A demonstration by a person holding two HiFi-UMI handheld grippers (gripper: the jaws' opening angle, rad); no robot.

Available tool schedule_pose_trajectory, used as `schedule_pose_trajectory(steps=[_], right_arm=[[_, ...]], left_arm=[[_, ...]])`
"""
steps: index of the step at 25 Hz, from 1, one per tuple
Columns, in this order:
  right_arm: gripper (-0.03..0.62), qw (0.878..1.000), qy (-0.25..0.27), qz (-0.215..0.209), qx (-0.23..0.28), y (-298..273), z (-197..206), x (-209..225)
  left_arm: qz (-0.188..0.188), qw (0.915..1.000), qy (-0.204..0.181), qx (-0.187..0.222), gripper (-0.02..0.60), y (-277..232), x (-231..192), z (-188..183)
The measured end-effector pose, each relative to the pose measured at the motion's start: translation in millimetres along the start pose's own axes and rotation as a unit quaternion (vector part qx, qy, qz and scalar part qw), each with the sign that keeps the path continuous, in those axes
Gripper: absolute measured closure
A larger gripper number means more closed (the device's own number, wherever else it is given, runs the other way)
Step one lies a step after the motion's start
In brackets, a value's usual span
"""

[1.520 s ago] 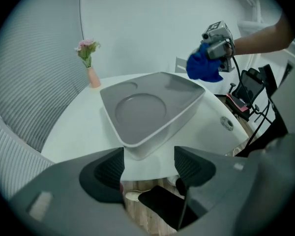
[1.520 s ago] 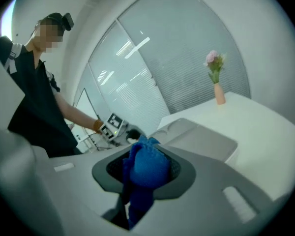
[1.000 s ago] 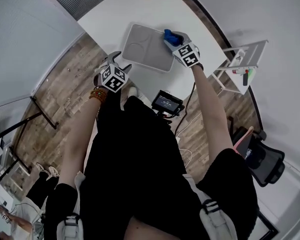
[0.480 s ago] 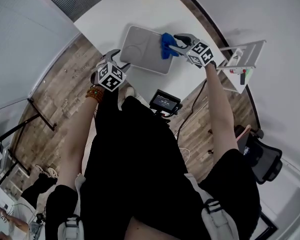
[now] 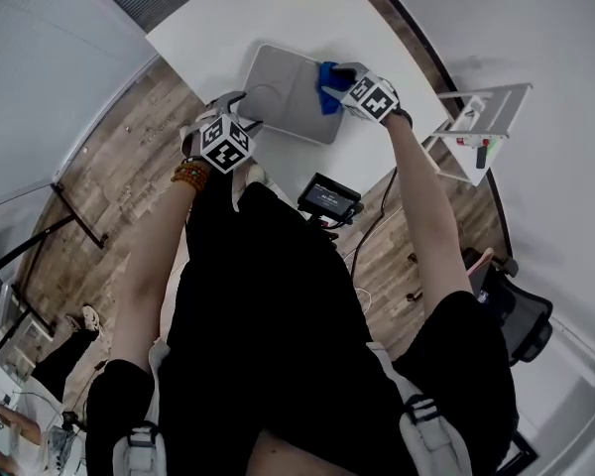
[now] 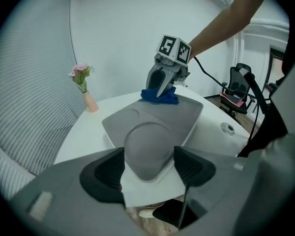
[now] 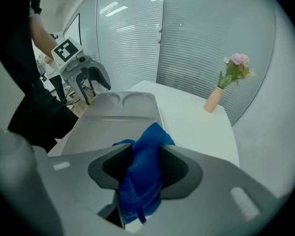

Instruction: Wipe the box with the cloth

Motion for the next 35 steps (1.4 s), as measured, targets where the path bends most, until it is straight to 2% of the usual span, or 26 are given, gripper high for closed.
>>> schedule_pose_trajectory(steps=[5, 11, 26, 35], right_arm=[[0.425, 1.0, -0.011, -0.02, 0.01, -7.8, -2.5, -4.0], [0.429, 0.999, 0.009, -0.037, 0.032, -11.7, -8.3, -26.1], [0.436, 0.995, 0.045, -0.072, 0.054, -13.7, -19.5, -73.2], [0.445, 0.994, 0.036, -0.082, 0.065, -16.6, -24.0, -96.1]], left_arm=[[0.021, 0.9991, 0.038, -0.002, 0.187, -5.6, -5.0, 5.8], [0.029, 0.9987, 0.038, -0.018, 0.187, -6.5, -7.8, 5.4], [0.025, 0.9985, 0.041, -0.026, 0.187, -6.4, -13.7, 3.7], [0.026, 0.9984, 0.041, -0.029, 0.187, -8.2, -16.3, 4.9]])
Point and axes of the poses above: the fingertips, and each gripper's own axes: y backward along the fingers, x to its right, z out of its underside, the point moved 10 cm from there along y, backward along the fingers, and after that the axes turned 4 degrees about y, right-handed, at the moved point
